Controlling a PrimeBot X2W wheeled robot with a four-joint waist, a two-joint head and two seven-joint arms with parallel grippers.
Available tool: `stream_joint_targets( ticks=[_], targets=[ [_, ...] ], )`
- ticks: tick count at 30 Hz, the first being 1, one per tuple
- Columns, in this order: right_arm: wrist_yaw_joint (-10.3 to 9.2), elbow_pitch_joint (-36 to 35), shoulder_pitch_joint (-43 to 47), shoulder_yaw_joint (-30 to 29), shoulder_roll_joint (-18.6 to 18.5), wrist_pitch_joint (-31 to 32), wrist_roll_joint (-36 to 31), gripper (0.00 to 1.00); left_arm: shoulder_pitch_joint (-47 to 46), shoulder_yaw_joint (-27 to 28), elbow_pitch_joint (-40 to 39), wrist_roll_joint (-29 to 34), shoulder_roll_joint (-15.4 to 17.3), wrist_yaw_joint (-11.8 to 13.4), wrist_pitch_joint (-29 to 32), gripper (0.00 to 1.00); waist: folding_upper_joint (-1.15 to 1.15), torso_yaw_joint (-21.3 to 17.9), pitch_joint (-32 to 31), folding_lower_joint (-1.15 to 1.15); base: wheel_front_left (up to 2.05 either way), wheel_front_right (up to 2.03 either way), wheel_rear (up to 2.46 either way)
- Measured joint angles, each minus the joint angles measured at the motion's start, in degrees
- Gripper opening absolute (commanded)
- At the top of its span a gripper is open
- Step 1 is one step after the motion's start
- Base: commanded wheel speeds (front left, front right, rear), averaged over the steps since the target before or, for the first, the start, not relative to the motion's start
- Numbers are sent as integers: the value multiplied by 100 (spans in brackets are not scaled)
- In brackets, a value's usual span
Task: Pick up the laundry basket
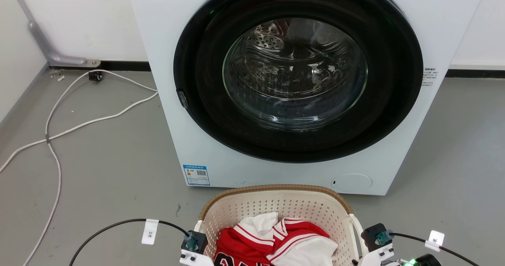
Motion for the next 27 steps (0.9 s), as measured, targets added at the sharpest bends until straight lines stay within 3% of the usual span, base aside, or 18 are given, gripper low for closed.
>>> stream_joint_targets(
  ticks=[27],
  targets=[
    [-1,-2,-7,344,-48,-20,353,0,1,-222,12,-234,24,-1,-88,0,0,-18,16,0,0,0,0]
  ],
)
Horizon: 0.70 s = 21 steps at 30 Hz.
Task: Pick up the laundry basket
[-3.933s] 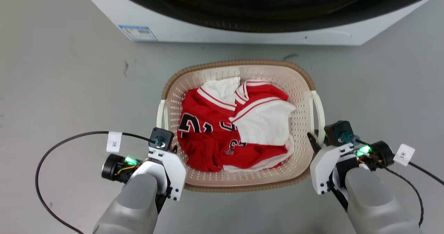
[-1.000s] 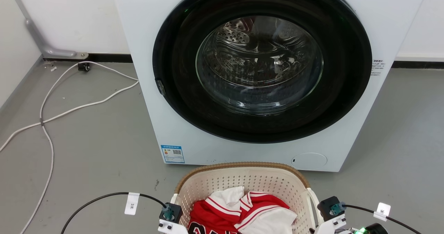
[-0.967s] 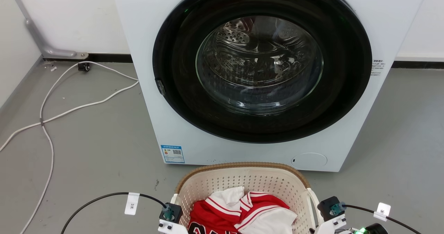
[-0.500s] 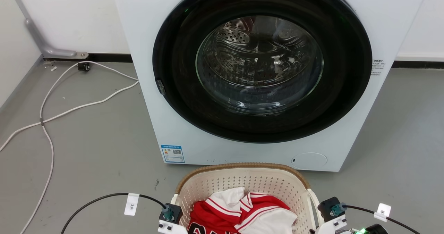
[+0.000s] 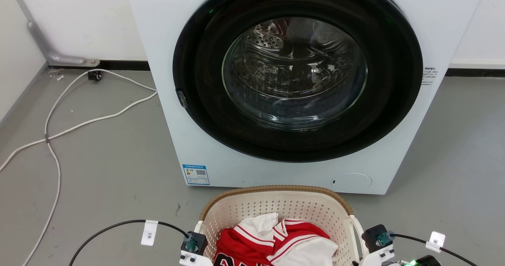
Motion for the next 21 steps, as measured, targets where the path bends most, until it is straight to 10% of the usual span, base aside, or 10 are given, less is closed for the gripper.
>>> stream_joint_targets(
  ticks=[21],
  targets=[
    [1,-1,-4,196,-33,-1,165,0,0,-104,0,-101,8,0,-13,0,0,11,6,0,0,0,0]
  ],
)
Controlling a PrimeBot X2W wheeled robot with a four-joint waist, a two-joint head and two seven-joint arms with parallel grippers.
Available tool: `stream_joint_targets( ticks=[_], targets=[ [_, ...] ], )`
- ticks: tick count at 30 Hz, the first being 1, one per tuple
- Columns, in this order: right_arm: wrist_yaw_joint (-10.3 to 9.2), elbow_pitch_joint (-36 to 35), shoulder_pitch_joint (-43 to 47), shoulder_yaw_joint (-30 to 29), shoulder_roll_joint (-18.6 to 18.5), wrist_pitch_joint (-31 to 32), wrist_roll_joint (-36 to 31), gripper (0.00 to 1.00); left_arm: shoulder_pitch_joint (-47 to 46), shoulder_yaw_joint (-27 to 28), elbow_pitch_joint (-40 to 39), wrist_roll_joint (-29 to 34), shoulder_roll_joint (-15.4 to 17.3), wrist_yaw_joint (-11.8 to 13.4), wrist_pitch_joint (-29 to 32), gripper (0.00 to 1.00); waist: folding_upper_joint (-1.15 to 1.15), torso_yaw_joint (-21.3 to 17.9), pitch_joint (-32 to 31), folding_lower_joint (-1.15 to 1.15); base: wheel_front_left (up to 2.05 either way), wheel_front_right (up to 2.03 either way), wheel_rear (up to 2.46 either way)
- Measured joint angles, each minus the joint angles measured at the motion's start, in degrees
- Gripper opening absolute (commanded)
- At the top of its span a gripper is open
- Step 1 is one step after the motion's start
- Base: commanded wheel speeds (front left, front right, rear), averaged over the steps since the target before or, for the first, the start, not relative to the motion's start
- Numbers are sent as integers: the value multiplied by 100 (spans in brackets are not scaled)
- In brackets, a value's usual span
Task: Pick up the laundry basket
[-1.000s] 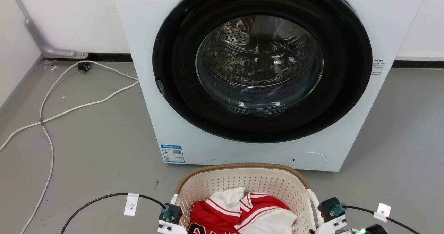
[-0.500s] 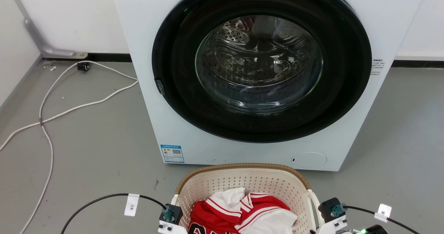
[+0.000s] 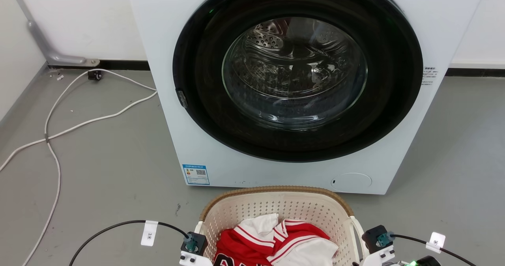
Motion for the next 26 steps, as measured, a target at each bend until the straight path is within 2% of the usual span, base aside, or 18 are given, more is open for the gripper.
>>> stream_joint_targets(
  ticks=[26],
  targets=[
    [0,-3,-1,170,-5,22,191,0,8,-99,0,-109,30,0,-25,0,0,0,-47,0,0,0,0]
  ],
)
